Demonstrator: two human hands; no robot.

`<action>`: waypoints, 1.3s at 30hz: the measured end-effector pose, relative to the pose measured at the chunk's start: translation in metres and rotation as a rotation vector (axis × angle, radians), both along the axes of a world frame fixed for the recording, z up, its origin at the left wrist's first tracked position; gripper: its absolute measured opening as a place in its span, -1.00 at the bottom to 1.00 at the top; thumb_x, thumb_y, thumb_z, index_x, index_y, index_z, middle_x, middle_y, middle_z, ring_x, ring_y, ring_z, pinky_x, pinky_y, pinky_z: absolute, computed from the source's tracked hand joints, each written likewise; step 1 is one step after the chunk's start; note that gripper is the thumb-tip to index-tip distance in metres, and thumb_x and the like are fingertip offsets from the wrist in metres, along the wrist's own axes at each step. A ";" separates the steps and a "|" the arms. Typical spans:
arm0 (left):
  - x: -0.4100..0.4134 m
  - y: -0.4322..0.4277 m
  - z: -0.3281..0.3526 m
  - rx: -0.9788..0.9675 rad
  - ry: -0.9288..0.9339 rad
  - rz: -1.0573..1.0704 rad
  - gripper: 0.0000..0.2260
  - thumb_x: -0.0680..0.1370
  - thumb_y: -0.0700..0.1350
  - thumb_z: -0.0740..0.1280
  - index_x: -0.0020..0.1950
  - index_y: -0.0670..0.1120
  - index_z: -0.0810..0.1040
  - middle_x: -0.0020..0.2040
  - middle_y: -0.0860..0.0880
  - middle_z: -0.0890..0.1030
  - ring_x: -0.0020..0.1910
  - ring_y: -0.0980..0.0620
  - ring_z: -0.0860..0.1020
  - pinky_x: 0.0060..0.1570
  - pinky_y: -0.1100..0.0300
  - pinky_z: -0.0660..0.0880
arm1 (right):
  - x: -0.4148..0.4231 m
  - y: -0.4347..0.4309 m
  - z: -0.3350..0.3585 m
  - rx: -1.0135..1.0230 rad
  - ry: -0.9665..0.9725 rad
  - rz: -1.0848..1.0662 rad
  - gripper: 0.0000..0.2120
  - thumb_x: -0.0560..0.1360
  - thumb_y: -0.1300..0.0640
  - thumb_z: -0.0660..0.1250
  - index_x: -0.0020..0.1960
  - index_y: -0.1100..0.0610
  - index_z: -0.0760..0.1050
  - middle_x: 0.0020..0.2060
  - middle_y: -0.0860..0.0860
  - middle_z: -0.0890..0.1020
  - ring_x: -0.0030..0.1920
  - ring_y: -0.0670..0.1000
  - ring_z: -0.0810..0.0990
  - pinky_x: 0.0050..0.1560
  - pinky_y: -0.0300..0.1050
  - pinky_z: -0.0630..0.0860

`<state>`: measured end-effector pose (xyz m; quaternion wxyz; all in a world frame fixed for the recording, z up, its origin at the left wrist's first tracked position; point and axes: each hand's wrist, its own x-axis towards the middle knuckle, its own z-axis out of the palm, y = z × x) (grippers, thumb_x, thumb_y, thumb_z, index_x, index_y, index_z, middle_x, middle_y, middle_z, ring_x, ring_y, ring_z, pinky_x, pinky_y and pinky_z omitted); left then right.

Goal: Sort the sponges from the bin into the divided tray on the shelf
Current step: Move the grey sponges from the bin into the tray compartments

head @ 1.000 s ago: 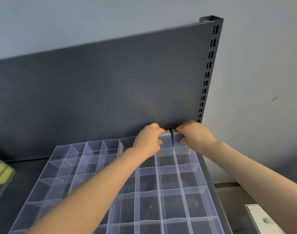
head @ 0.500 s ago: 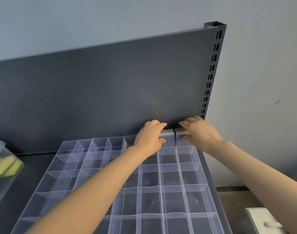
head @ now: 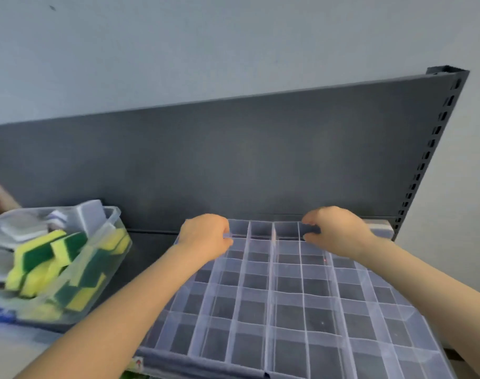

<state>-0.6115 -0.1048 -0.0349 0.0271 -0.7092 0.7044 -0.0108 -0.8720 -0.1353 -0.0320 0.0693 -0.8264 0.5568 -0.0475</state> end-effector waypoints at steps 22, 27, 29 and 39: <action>0.369 0.155 0.054 -0.294 0.188 0.275 -0.83 0.48 0.00 0.36 0.05 0.03 0.60 -0.01 0.02 0.63 -0.07 -0.04 0.56 -0.14 0.05 0.53 | 0.340 0.089 0.039 -0.082 -0.157 0.239 -0.55 0.49 0.00 0.30 0.37 -0.04 0.38 0.29 -0.08 0.51 0.26 0.01 0.48 0.19 -0.05 0.47; 0.414 0.138 0.046 -0.304 0.183 0.281 -0.77 0.48 0.00 0.35 0.13 0.04 0.58 0.04 0.02 0.62 -0.02 -0.02 0.55 -0.17 0.11 0.47 | 0.391 0.068 0.037 -0.079 -0.149 0.287 -0.59 0.48 0.01 0.30 0.32 -0.06 0.42 0.22 -0.08 0.55 0.20 0.03 0.52 0.12 0.00 0.51; 0.432 0.126 0.042 -0.300 0.182 0.301 -0.68 0.49 0.01 0.35 0.25 0.04 0.54 0.13 0.04 0.61 0.07 -0.01 0.55 -0.06 0.11 0.48 | 0.412 0.053 0.033 -0.084 -0.156 0.312 -0.63 0.48 0.01 0.30 0.29 -0.06 0.45 0.17 -0.07 0.58 0.14 0.03 0.54 0.08 -0.01 0.53; 0.505 0.050 0.043 -0.261 0.137 0.348 -0.71 0.50 0.05 0.34 0.21 0.07 0.55 0.11 0.05 0.58 0.07 0.02 0.54 0.02 0.11 0.49 | 0.508 -0.036 0.011 -0.064 -0.101 0.384 -0.59 0.49 0.05 0.25 0.34 -0.07 0.38 0.23 -0.06 0.52 0.21 0.04 0.48 0.07 0.00 0.53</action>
